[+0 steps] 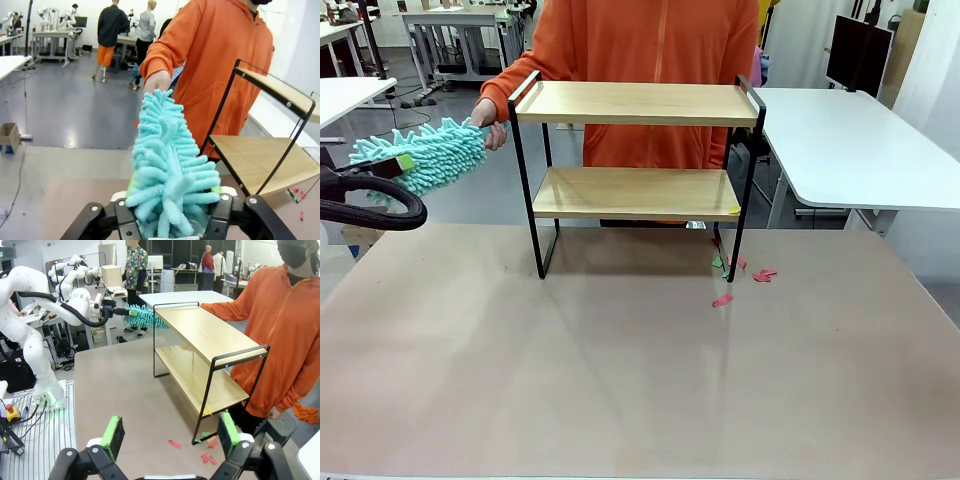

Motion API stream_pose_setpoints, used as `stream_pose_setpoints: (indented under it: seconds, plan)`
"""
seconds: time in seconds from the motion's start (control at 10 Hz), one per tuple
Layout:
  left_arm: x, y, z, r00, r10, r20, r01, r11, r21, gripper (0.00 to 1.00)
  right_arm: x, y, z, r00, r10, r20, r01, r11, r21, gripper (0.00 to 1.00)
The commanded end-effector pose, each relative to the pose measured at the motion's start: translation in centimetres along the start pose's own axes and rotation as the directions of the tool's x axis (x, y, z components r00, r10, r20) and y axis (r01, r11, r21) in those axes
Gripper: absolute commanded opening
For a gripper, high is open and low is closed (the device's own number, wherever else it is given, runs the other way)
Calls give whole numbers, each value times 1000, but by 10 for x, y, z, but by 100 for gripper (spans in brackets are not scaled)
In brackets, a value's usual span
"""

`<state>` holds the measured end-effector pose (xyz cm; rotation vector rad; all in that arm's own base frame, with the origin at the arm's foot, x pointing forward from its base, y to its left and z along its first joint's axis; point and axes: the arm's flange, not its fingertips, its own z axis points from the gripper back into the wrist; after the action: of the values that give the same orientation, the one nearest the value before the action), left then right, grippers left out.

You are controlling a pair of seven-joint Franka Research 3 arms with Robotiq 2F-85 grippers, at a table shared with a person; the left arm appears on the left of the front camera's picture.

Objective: Clean the shelf.
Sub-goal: Hand the Duster back to the human.

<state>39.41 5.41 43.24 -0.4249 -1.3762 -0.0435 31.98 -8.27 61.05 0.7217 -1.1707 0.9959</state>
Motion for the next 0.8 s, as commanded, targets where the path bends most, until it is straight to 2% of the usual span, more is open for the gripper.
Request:
stream_pose_setpoints:
  seconds: [0.0, 0.1, 0.3, 0.5, 0.6, 0.7]
  plan:
    - [35, -6, 25, 995, 90, -34, -91, 996, -24, 100, 1, -2, -1, 999, 24, 25, -24, 1000, -1, 100]
    - [56, -7, 33, 989, 142, -42, -143, 989, -29, 100, 1, -2, -1, 999, 24, 25, -24, 1000, -1, 100]
    - [112, -1, 51, 971, 237, 24, -238, 971, -1, 100, 1, -2, -1, 999, 24, 25, -24, 1000, -1, 100]
    - [164, 32, 79, 933, 339, 117, -344, 939, 24, 100, 1, -2, -1, 999, 24, 25, -24, 1000, -1, 100]
    - [186, 56, 97, 901, 397, 173, -407, 913, 23, 100, 1, -2, -1, 999, 24, 25, -24, 1000, -1, 100]
    - [197, 72, 111, 883, 424, 200, -438, 899, 26, 100, 1, -2, -1, 999, 24, 25, -24, 1000, -1, 100]
